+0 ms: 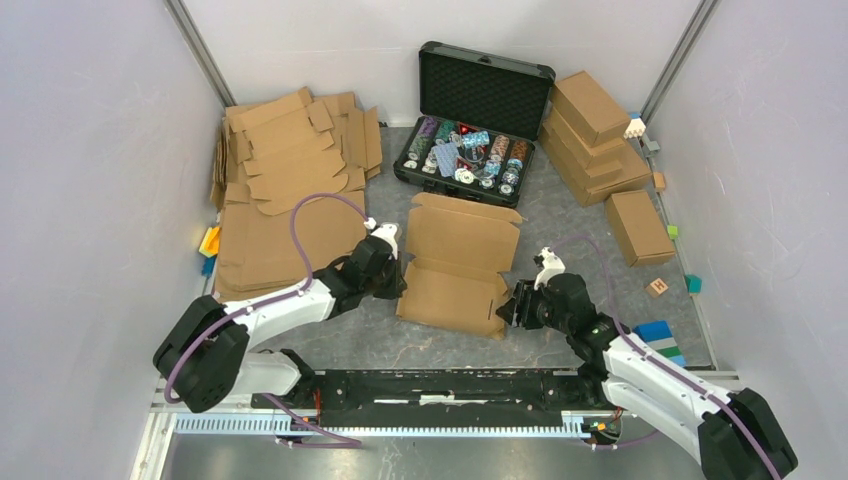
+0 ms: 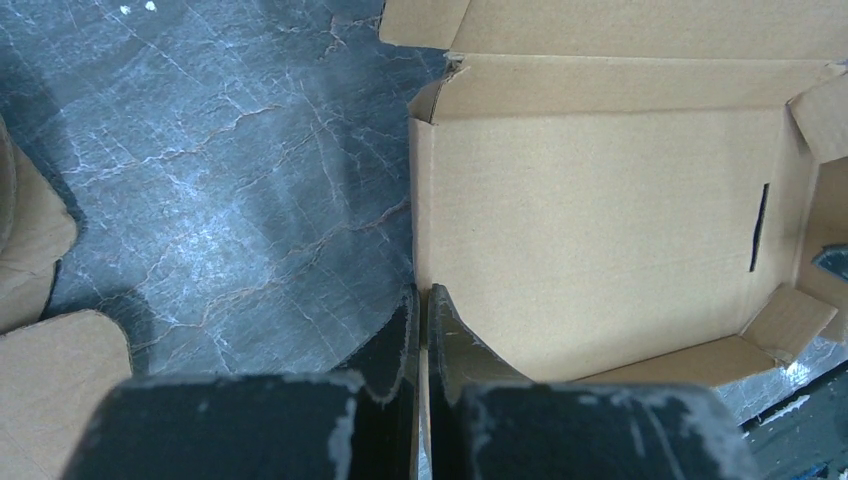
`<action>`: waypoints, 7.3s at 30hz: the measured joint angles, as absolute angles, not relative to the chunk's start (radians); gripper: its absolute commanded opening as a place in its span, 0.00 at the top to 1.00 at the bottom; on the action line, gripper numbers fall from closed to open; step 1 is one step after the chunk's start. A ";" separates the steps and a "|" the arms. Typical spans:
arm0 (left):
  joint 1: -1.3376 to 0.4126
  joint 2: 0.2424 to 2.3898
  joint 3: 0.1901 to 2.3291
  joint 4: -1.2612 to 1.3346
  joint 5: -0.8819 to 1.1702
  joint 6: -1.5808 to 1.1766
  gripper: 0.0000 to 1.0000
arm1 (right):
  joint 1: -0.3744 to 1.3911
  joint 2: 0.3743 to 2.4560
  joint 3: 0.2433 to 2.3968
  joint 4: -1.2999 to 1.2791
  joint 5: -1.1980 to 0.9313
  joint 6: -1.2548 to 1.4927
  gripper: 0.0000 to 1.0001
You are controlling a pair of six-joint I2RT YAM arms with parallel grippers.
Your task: Fold the paper box
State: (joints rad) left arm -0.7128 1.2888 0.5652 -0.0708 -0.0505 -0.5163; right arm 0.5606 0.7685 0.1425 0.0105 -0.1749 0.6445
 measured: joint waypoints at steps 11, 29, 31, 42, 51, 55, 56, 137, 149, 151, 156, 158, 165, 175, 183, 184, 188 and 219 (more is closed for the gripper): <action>-0.713 1.280 0.555 -0.051 -0.051 -0.516 0.98 | 0.559 0.720 0.221 -0.151 -0.059 0.577 0.95; -0.708 1.280 0.555 -0.057 -0.075 -0.516 0.98 | 0.553 0.874 0.259 -0.057 -0.155 0.555 0.81; -0.707 1.280 0.555 -0.059 -0.076 -0.516 0.98 | 0.553 0.886 0.260 -0.033 -0.170 0.555 0.81; -0.698 1.283 0.554 -0.073 -0.077 -0.516 0.98 | 0.548 0.924 0.266 0.053 -0.251 0.572 0.66; -0.699 1.287 0.554 -0.068 -0.065 -0.517 0.98 | 0.553 0.964 0.310 0.093 -0.316 0.571 0.59; -0.678 1.310 0.554 -0.063 -0.042 -0.519 0.98 | 0.554 0.960 0.323 0.069 -0.313 0.548 0.46; -0.670 1.315 0.554 -0.061 -0.035 -0.522 0.98 | 0.554 0.953 0.332 0.049 -0.304 0.534 0.45; -0.532 1.254 0.452 0.065 0.170 -0.606 0.98 | 0.295 0.975 0.146 0.413 -0.664 0.691 0.42; -0.576 1.247 0.479 0.001 0.087 -0.582 0.98 | 0.418 1.011 0.229 0.269 -0.517 0.601 0.43; -0.580 1.247 0.480 -0.005 0.080 -0.579 0.98 | 0.427 1.025 0.232 0.261 -0.501 0.598 0.44; -0.580 1.247 0.480 -0.014 0.077 -0.577 0.98 | 0.435 1.049 0.237 0.253 -0.471 0.596 0.48; -0.580 1.247 0.480 -0.013 0.076 -0.577 0.98 | 0.435 1.048 0.237 0.259 -0.469 0.600 0.37; -0.583 1.247 0.480 -0.014 0.076 -0.577 0.98 | 0.456 1.044 0.237 0.287 -0.469 0.609 0.35; -0.584 1.245 0.480 -0.016 0.076 -0.577 0.98 | 0.456 1.012 0.196 0.379 -0.469 0.670 0.43; -0.584 1.244 0.480 -0.017 0.076 -0.577 0.98 | 0.456 1.025 0.187 0.401 -0.466 0.682 0.54; -0.584 1.244 0.480 -0.017 0.076 -0.577 0.98 | 0.456 1.034 0.188 0.398 -0.464 0.678 0.55; -0.585 1.244 0.480 -0.017 0.076 -0.577 0.98 | 0.457 1.087 0.189 0.374 -0.450 0.663 0.56; -0.757 1.047 0.508 -0.117 -0.126 -0.593 0.98 | 0.645 1.225 0.475 -0.077 -0.037 0.548 0.84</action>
State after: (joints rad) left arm -0.7574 1.0470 0.5083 -0.1165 -0.1257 -0.5930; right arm 0.6449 1.2247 0.4747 -0.0769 -0.0368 0.5484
